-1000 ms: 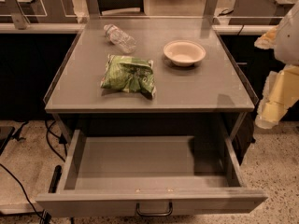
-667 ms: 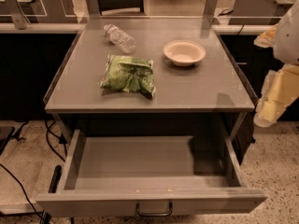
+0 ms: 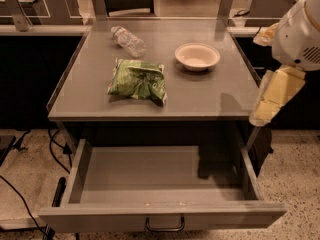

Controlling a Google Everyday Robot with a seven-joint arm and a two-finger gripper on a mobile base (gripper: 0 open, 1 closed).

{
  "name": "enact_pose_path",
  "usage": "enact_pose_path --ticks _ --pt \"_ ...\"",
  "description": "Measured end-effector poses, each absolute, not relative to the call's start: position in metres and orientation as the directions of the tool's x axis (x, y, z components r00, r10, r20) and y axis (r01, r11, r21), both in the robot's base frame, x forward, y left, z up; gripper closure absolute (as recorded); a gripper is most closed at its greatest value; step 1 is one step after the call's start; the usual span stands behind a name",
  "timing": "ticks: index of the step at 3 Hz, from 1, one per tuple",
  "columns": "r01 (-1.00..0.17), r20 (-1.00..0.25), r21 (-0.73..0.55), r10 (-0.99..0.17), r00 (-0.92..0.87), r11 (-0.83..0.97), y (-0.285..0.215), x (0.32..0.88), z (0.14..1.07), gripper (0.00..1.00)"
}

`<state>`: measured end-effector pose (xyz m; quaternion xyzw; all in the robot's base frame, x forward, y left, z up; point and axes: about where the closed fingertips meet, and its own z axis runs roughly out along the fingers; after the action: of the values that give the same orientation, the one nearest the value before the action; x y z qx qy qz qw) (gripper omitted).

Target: Place green jalapeno chip bag into top drawer

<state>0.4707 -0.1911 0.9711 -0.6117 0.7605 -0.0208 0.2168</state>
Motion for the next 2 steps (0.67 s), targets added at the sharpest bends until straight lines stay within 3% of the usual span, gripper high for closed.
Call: enact_pose_path --ticks 2 --pt "-0.904 -0.431 -0.316 -0.892 -0.135 0.289 -0.165 0.526 0.964 0.00"
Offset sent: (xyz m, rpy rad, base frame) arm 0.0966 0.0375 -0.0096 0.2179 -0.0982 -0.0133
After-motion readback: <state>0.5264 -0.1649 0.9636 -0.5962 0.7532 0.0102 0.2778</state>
